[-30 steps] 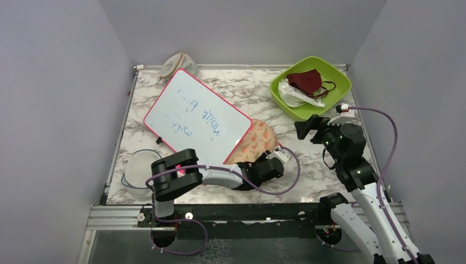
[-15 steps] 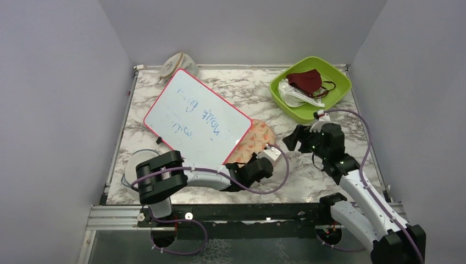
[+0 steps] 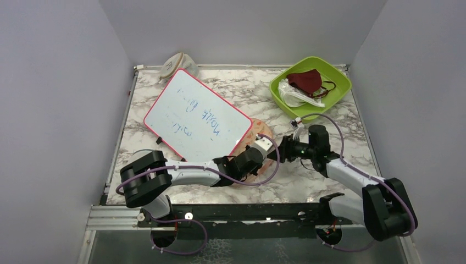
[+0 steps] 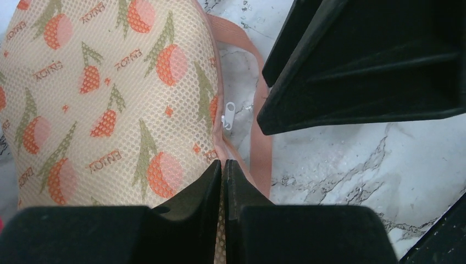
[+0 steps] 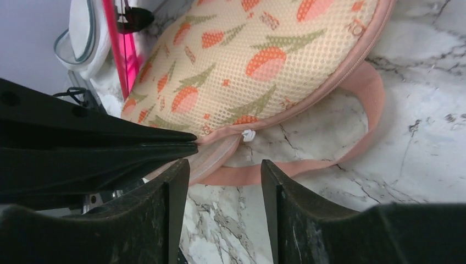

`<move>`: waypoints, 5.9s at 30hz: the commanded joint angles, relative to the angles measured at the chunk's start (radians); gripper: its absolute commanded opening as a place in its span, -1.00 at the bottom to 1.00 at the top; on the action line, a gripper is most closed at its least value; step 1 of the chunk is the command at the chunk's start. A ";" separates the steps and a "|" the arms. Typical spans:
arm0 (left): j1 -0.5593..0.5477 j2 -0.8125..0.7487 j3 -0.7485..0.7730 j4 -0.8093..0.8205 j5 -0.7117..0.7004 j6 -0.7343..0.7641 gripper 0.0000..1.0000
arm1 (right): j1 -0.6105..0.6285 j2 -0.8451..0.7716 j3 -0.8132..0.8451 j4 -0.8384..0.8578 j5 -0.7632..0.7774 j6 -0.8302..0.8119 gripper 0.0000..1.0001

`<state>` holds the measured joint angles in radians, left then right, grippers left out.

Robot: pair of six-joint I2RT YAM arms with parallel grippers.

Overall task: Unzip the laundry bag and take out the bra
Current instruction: Unzip the laundry bag at the center of the board.

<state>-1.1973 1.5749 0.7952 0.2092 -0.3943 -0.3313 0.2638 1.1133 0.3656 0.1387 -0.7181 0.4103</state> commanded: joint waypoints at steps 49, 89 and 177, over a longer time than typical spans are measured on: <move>0.055 -0.183 -0.071 0.073 0.139 0.028 -1.00 | 0.023 0.113 -0.296 0.783 0.010 -0.008 -0.22; 0.064 -0.214 -0.085 0.082 0.167 0.023 -1.00 | 0.119 0.222 -0.263 0.868 0.097 -0.167 -0.14; 0.100 -0.276 -0.099 0.032 0.196 0.042 -0.98 | 0.240 0.329 -0.147 0.710 0.367 -0.043 -0.98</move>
<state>-1.0988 1.2903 0.6819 0.2584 -0.2241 -0.3214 0.4984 1.4815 0.1963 0.9745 -0.4084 0.3870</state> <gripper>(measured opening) 0.002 0.010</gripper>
